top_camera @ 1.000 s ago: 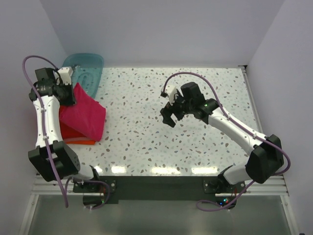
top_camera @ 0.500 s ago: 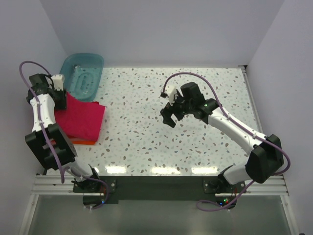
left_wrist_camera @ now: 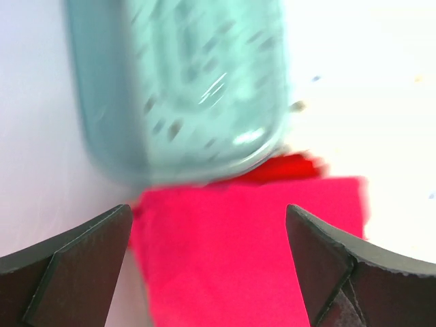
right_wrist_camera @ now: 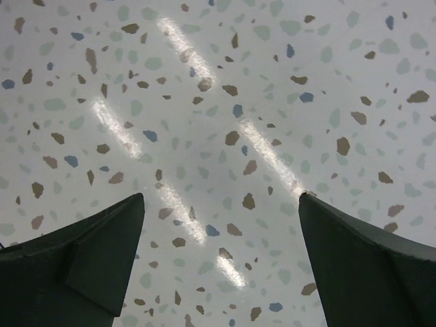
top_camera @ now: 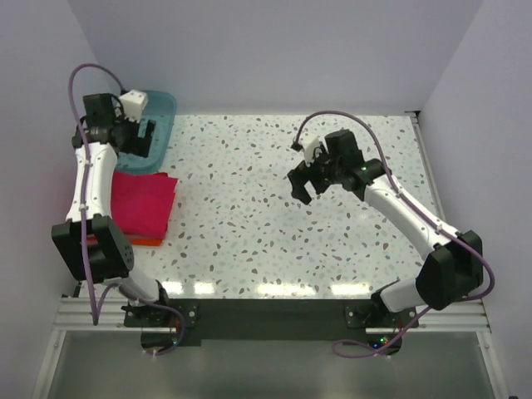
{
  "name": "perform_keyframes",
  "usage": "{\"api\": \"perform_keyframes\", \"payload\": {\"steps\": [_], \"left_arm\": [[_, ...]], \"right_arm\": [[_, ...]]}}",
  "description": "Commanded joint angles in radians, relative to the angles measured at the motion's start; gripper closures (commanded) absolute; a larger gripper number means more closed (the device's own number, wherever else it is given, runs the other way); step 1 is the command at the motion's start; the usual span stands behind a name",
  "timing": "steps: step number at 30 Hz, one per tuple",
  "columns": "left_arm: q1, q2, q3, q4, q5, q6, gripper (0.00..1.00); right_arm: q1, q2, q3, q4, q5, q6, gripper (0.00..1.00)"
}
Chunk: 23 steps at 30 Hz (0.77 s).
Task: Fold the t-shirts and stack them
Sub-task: Reset both grippers
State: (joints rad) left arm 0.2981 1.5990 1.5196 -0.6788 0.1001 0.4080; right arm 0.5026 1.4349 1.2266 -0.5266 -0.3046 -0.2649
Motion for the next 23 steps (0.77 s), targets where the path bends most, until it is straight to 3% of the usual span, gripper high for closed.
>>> {"api": "perform_keyframes", "payload": {"steps": [1, 7, 10, 14, 18, 23], "left_arm": [[-0.164, 0.004, 0.106, 0.001, 0.023, -0.038, 0.0], [-0.388, 0.151, 0.276, 0.007, 0.05, -0.144, 0.0], [-0.473, 0.217, 0.278, 0.024, 0.076, -0.185, 0.0], [-0.522, 0.245, 0.142, 0.074, 0.145, -0.245, 0.0], [-0.556, 0.204, -0.094, 0.172, 0.148, -0.258, 0.0], [-0.556, 0.173, -0.159, 0.223, 0.144, -0.279, 0.0]], "right_arm": [[-0.081, -0.042, 0.045, -0.032, 0.013, 0.036, 0.01], [-0.272, -0.083, 0.034, -0.064, -0.002, 0.081, 0.01], [-0.386, -0.088, -0.013, -0.069, -0.028, 0.098, 0.01], [-0.466, -0.126, -0.139, -0.026, -0.016, 0.076, 0.01], [-0.467, -0.183, -0.243, -0.001, 0.002, 0.085, 0.01], [-0.469, -0.225, -0.303, 0.008, -0.004, 0.116, 0.01]]}}
